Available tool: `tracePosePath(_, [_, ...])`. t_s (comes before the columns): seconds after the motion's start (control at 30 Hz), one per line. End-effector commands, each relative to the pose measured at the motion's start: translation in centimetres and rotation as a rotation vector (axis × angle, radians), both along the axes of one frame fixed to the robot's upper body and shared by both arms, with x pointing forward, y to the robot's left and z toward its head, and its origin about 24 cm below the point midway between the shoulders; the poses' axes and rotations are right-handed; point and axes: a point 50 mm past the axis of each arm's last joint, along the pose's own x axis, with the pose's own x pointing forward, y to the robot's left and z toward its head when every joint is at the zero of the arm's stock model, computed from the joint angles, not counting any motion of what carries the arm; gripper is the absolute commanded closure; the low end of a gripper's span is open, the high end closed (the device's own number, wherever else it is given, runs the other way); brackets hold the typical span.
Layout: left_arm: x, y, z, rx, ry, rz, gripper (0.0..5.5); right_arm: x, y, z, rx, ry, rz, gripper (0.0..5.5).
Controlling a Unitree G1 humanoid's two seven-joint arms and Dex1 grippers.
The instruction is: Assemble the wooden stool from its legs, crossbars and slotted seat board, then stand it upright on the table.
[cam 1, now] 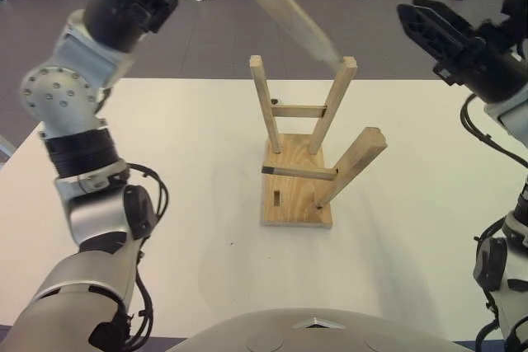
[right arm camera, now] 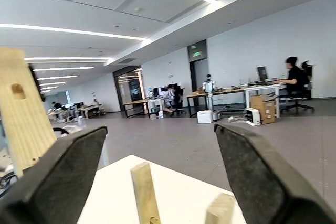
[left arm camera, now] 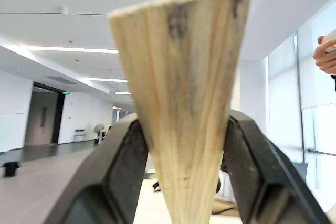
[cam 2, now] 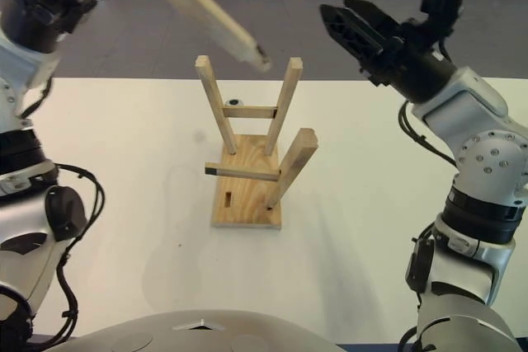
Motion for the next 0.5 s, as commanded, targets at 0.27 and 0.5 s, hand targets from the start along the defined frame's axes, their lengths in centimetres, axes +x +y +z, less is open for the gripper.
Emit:
tracePosePath(0.27, [0.0,4.2,-11.7,0.554,0.090,0.039,3.47,-8.0,-2.4,-17.5,-0.048,0.530,-0.308,1.70])
tracePosePath(0.5, [-2.2,2.2,-14.7,0.427,0.007,-0.018,3.47,-7.7,-0.6,-21.2,-0.114,0.663,-0.200,1.70])
